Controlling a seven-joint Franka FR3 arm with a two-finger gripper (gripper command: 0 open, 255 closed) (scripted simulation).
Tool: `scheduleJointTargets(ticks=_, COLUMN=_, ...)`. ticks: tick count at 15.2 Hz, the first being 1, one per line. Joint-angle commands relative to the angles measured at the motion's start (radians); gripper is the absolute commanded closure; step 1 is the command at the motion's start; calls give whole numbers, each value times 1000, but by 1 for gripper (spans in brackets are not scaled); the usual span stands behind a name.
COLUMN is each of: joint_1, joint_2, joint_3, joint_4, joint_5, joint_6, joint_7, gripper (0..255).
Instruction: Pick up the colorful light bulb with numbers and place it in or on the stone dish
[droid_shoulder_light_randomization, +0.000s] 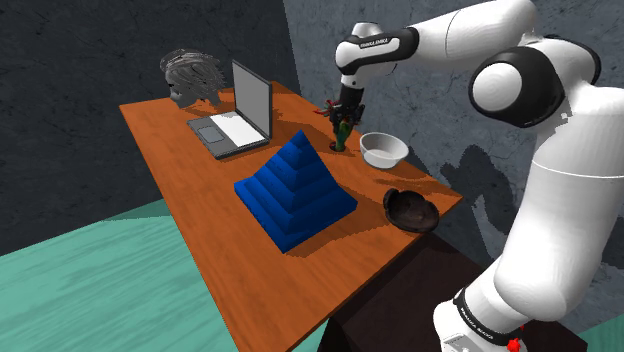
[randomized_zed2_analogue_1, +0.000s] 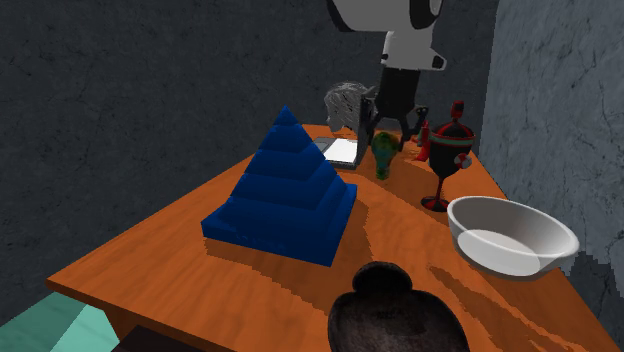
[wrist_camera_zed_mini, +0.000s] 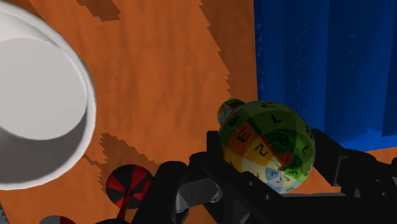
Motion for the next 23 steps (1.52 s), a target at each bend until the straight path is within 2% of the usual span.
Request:
scheduleJointTargets(ticks=1, joint_1=-1, joint_2=-8, joint_3=-1, joint_4=16, joint_5=-2, joint_6=-24, joint_7=1, gripper=255)
scheduleJointTargets(ticks=8, joint_1=-2, joint_2=-22, joint_3=-3, joint_4=79, joint_5=-7, joint_6=-100, joint_7=10, gripper=255)
scheduleJointTargets(ticks=15, joint_1=-11, joint_2=-301, joint_3=-30, joint_4=-281, joint_5=-52, joint_6=-19, joint_7=-30, gripper=255)
scheduleJointTargets(ticks=23, joint_1=-48, joint_2=-595, joint_3=-62, joint_4=-587, joint_5=-122, joint_6=-3, joint_7=-70, gripper=255)
